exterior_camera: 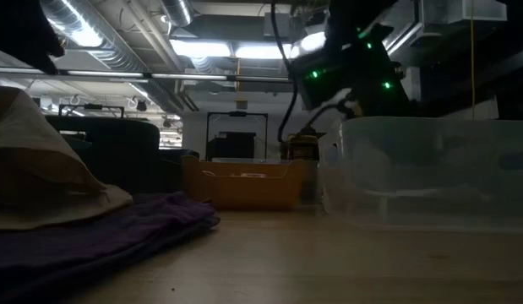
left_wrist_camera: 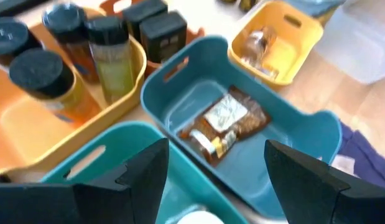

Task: Sort spices by type
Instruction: Put the green spice bottle on the top yellow bin

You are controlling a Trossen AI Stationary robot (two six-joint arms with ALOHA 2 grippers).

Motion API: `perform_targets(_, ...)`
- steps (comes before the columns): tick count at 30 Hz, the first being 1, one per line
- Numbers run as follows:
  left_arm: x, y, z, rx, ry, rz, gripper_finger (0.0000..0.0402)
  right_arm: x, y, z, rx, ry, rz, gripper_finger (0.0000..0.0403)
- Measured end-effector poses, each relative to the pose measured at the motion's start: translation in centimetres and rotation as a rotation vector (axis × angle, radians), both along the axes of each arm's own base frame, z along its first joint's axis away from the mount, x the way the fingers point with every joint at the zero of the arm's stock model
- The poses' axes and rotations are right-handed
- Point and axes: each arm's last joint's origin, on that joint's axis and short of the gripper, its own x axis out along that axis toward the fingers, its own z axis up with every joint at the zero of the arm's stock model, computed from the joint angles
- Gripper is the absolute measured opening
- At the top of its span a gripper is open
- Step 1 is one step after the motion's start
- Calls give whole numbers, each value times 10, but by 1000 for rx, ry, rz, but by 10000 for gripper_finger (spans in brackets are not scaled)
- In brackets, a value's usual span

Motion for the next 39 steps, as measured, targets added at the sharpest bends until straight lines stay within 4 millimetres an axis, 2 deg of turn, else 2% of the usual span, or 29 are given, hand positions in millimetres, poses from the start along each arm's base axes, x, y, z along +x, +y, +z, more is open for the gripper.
perform_targets(4,1,0,1,49,-34,-18,249,7,0,20,0,-7,0,200)
perform_targets(11,7,-4,4,134,-86,-96,249,15,0,58,-16,-16,-38,208)
perform_targets(17,12,-7,8,259,-167,-138,249,26,6,86,50,-146,-58,204)
perform_targets(22,18,-10,13,346,-223,-159,249,40,21,109,59,-296,-13,206)
perform_targets(27,35,-11,19,375,-238,-175,249,59,37,126,76,-530,36,207)
perform_targets(30,50,-11,26,402,-235,-231,249,70,45,130,87,-648,56,208)
perform_targets(39,94,1,46,345,-325,-448,249,88,65,138,117,-865,105,209)
